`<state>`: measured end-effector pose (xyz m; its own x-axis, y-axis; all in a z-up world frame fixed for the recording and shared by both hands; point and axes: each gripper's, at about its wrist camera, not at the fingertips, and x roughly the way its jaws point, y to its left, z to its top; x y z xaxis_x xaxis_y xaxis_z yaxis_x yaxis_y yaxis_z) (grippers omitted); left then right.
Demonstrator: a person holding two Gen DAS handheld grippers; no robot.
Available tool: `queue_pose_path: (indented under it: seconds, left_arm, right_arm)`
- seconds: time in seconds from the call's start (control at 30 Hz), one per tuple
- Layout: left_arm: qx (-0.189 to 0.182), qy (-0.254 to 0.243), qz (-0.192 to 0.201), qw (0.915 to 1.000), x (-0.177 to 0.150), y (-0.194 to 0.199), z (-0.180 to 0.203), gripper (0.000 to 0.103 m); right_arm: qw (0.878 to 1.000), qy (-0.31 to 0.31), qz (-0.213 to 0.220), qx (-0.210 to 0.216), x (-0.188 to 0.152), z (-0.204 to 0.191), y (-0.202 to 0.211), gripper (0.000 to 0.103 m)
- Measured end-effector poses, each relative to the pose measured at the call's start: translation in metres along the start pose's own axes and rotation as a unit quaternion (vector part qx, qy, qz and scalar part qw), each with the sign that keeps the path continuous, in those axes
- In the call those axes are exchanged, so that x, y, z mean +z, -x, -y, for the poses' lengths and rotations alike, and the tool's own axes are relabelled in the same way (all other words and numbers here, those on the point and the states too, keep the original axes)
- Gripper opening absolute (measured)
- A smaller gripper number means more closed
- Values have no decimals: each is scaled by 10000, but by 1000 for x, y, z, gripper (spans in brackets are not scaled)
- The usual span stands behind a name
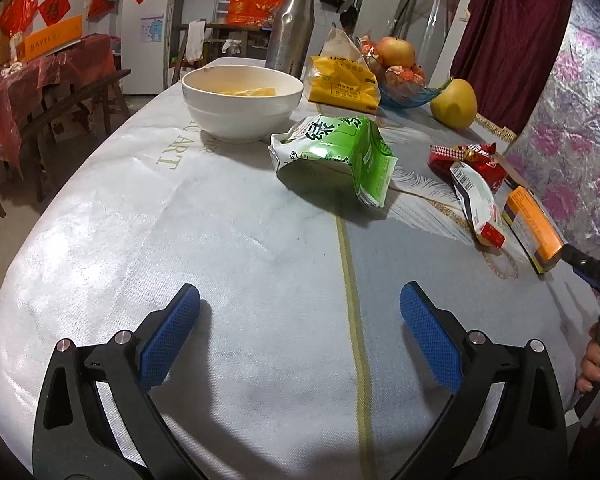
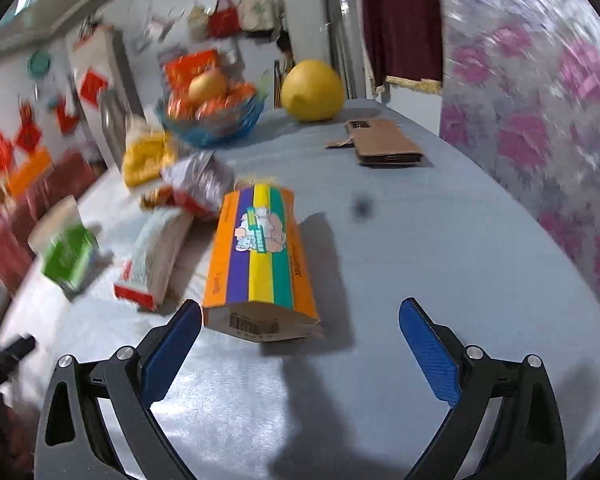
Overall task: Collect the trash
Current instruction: 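Grasp the green snack packet with the left tool while the right tool grasps the striped box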
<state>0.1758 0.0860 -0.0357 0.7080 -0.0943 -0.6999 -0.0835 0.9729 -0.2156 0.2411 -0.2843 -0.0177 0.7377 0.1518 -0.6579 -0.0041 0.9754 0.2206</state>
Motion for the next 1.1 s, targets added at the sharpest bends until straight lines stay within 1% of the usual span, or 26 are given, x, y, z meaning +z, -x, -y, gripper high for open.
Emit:
queue_pose_path:
  seconds: [0.07,0.2,0.3,0.4,0.47,0.5,0.53,0.57,0.6,0.63,0.7,0.73,0.77,0.83,0.97,1.07,1.1]
  left_arm:
    - [9,13,3,10000,1,0,0,96]
    - [33,13,0,10000,1,-1,1,96]
    - [26,28,8,10000,1,-1,1,96]
    - [37,15,-1,10000,1,-1,1,96]
    - [69,-23,-25,10000,1,-1,1,96]
    - [90,-50,-44,9999,1,-2,2,96]
    - [117,-75,-65,9999,1,-3,3,96]
    - [168,-114,-101,9997,1,-3,4,96]
    - [228,-159,-140,9995,1,-5,6,96]
    - [300,-217,-187,9991,2,-6,9,96]
    - [386,-365,-324,9981,4,-10,15,96]
    - [296,-421,-399,9979,6,-12,17,96]
    - [93,-450,-494,9977,9,-13,20,96]
    - [-53,-437,-523,9977,18,-16,24,96]
    - [-1,-329,-342,9989,47,-26,36,96]
    - [149,-250,-167,9994,72,-34,46,96]
    - [280,-255,-85,9992,81,-37,52,96]
  right_arm:
    - [9995,-89,-61,285,0,1,-5,97]
    - [9992,266,-94,289,5,-16,-19,97]
    - [9980,461,-256,361,13,-29,-33,97]
    - [9954,427,-595,619,16,-30,-47,97]
    - [9949,308,-632,730,16,-27,-49,97]
    - [9949,239,-597,774,16,-24,-48,94]
    - [9951,179,-558,801,16,-22,-47,86]
    - [9948,162,-574,821,15,-22,-48,74]
    - [9946,175,-595,835,14,-23,-49,65]
    - [9942,234,-613,850,13,-25,-49,63]
    - [9938,387,-578,872,12,-30,-47,63]
    - [9933,516,-577,862,11,-34,-47,63]
    - [9930,572,-577,860,11,-35,-46,63]
    - [9928,623,-562,856,10,-36,-46,63]
    - [9932,539,-524,884,11,-31,-45,64]
    - [9933,542,-519,880,11,-31,-45,64]
    - [9932,550,-512,887,11,-31,-44,64]
